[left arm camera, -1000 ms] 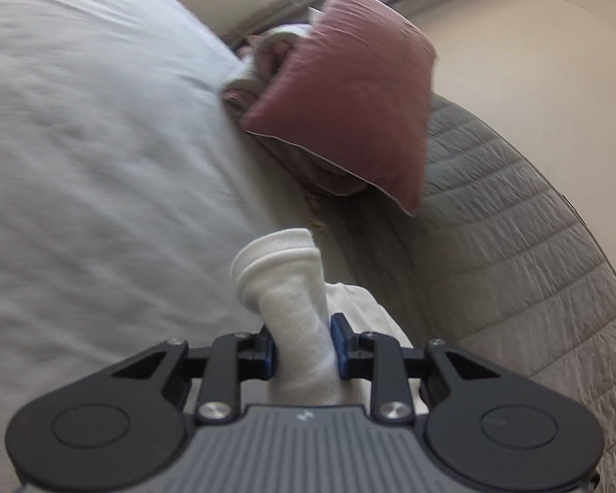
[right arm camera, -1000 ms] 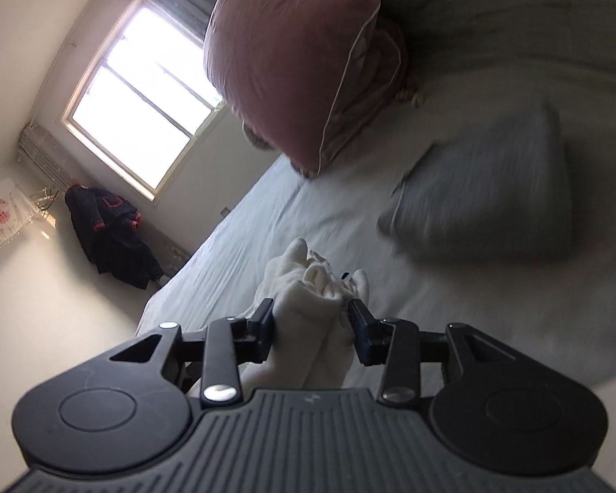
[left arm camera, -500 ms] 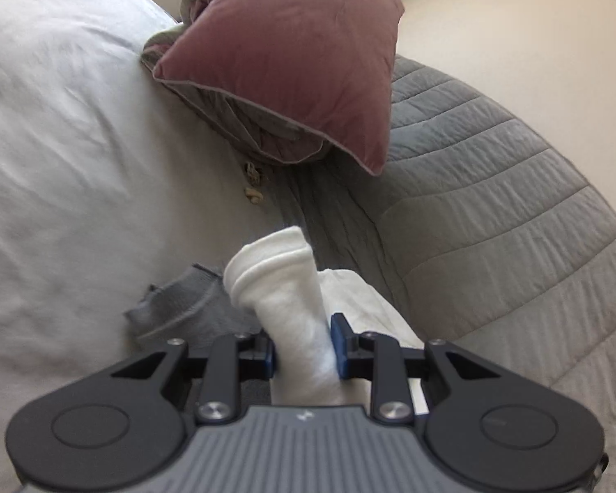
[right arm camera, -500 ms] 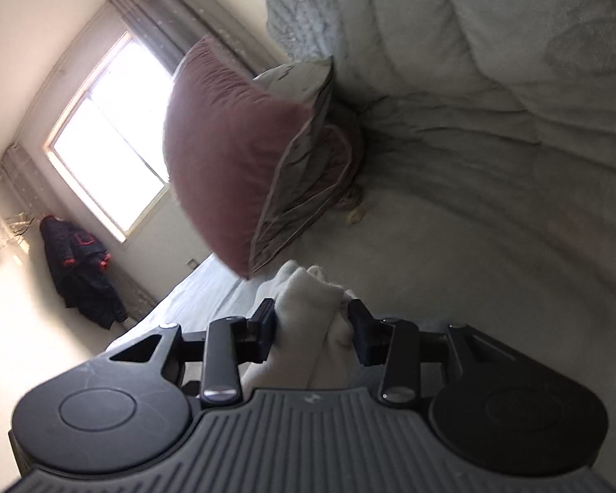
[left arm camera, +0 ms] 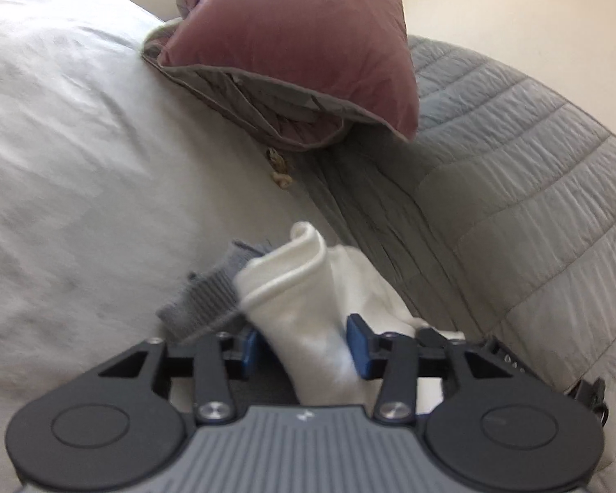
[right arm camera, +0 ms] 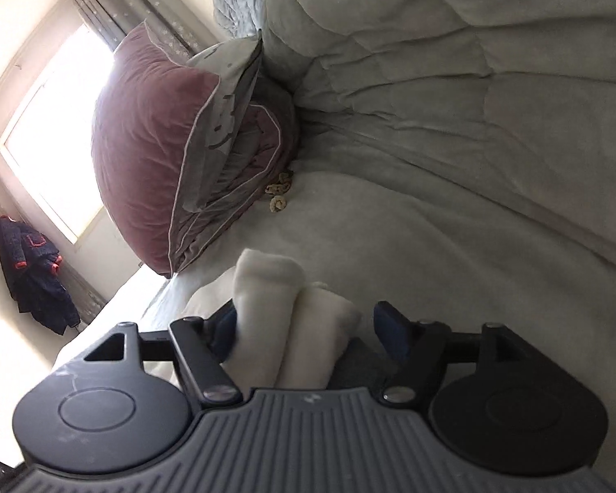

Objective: Fold clothes
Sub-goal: 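Lower the folded T-shirt onto the grey sweatshirt with both grippers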

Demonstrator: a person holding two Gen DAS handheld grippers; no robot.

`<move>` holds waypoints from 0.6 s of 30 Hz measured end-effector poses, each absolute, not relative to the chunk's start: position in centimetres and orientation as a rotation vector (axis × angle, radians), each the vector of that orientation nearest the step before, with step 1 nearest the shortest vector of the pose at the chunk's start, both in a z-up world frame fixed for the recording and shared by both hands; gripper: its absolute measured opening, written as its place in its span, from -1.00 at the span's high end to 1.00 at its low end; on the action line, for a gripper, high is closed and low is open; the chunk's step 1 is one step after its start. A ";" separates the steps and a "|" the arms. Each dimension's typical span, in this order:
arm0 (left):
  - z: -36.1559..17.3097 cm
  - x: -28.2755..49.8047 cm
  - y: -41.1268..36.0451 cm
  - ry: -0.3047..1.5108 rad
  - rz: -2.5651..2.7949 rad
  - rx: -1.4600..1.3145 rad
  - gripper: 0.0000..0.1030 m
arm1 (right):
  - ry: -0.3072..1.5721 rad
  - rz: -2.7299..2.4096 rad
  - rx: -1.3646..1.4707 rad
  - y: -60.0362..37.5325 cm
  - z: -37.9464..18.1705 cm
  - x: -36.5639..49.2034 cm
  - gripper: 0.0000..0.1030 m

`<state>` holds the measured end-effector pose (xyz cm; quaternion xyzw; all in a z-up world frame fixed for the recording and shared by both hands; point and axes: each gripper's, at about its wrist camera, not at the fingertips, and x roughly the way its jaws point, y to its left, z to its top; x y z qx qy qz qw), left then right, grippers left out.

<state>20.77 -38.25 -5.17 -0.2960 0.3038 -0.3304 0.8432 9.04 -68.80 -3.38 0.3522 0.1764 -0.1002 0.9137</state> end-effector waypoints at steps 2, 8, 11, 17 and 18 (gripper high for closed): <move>-4.2 20.1 -37.3 0.585 -0.648 -0.608 -0.07 | 0.351 -0.219 0.699 -69.2 -2.4 9.0 -0.40; -2.5 20.6 -39.0 0.518 -0.706 -0.499 0.13 | 0.241 -0.267 0.538 -67.6 1.2 7.6 -0.16; -1.9 21.1 -40.3 0.499 -0.753 -0.441 0.19 | 0.246 -0.257 0.441 -66.0 2.0 8.1 0.11; -3.3 22.3 -41.6 0.519 -0.774 -0.338 0.25 | 0.315 -0.310 0.301 -64.3 -0.1 9.8 0.13; -3.9 22.4 -41.6 0.529 -0.771 -0.326 0.25 | 0.329 -0.313 0.310 -64.4 -0.6 10.1 0.13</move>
